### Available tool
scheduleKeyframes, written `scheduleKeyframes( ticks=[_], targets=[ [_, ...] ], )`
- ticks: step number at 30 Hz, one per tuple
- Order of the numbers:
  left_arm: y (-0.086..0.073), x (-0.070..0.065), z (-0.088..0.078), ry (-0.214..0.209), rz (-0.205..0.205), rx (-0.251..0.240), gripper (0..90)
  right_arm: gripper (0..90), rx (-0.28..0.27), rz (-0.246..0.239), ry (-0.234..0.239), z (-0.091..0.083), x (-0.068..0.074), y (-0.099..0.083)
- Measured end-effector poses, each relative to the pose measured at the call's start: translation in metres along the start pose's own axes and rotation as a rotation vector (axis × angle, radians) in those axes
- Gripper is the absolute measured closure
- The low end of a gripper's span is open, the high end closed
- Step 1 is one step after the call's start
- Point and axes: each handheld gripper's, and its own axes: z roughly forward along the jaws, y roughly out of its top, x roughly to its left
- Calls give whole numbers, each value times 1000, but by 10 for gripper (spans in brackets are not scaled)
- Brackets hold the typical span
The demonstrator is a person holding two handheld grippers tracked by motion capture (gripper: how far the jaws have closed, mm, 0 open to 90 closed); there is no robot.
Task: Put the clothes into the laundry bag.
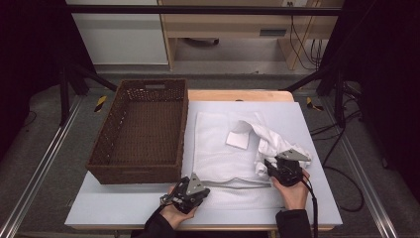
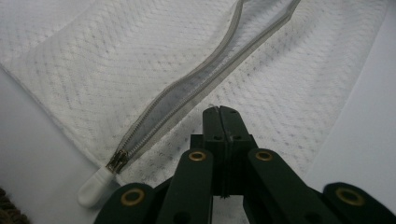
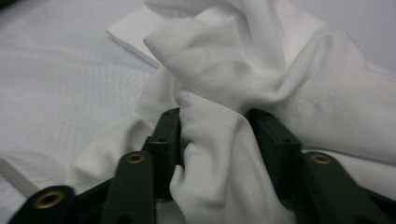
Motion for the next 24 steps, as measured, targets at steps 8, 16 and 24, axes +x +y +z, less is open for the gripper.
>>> scheduleKeyframes(
  ticks=[8,16,24],
  targets=[
    [-1,-7,1,-3,25,4,900,400,-178,-36,77,-48,22,23],
    [-2,-8,1,0,21,0,900,504,-36,-109,237,-20,71,7],
    [-2,-6,1,-9,15,1,900,606,70,-151,227,4,86,-12]
  ],
)
